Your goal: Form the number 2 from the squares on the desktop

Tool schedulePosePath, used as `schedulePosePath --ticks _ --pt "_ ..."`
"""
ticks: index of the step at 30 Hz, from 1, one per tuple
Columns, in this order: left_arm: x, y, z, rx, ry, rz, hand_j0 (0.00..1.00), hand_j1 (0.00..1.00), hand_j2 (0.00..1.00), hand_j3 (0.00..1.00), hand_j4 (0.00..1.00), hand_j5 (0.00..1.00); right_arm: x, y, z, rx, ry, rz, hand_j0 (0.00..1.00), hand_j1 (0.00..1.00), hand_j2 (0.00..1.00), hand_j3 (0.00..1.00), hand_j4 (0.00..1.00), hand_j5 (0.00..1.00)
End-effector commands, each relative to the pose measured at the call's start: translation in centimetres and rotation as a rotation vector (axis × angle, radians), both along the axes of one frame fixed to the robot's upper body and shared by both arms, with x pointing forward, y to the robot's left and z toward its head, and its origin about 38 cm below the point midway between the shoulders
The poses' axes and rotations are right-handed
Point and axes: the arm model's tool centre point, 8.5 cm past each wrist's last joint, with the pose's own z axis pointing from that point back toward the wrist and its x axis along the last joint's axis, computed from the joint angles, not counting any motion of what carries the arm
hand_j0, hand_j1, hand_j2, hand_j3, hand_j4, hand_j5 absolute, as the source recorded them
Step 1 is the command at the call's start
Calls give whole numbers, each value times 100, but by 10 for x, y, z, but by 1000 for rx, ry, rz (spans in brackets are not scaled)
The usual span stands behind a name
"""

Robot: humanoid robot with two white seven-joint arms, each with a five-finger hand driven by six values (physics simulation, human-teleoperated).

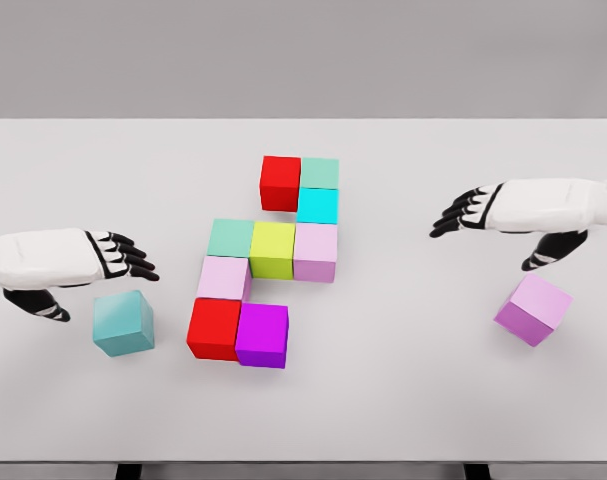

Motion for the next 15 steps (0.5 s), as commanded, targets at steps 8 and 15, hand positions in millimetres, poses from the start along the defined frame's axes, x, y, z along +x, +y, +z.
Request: schedulePosePath --ticks 8,15 --pt "2 0 -8 61 -25 -4 100 100 100 100 100 100 0 -9 1 -4 5 -25 100 100 100 100 100 100" --pt "1 -7 -24 44 13 -11 100 100 100 100 100 100 -9 -36 10 -49 -2 -81 100 100 100 100 100 100"
